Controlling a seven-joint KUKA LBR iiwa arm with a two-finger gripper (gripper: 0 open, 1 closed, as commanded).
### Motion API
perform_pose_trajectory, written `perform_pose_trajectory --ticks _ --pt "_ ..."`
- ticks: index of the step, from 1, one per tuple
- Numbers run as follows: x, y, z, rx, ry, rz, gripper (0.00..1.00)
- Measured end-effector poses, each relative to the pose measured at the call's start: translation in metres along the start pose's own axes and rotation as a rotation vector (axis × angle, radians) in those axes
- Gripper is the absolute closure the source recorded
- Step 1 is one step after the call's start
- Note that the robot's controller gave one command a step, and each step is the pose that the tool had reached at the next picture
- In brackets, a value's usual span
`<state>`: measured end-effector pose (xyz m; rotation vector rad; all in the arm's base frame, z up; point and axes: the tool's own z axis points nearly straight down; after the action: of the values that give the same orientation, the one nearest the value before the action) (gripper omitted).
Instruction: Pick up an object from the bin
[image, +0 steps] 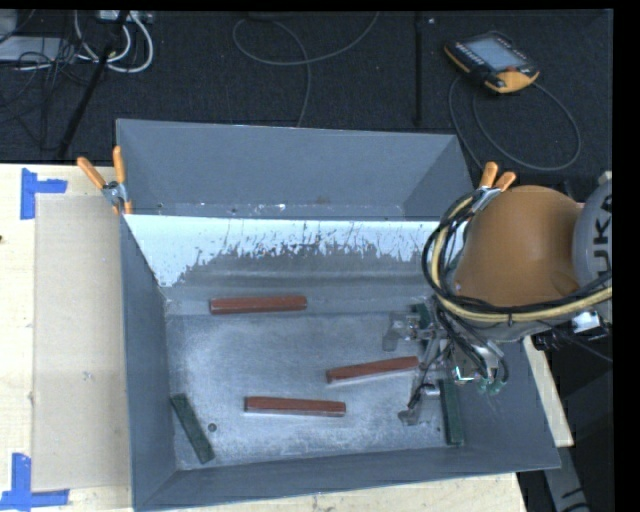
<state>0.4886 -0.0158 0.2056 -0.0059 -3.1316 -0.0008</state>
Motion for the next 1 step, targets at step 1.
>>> perform_pose_trajectory --ticks 1 --pt "-0.0017 0.0 -0.004 0.0 -0.008 0.0 0.0"
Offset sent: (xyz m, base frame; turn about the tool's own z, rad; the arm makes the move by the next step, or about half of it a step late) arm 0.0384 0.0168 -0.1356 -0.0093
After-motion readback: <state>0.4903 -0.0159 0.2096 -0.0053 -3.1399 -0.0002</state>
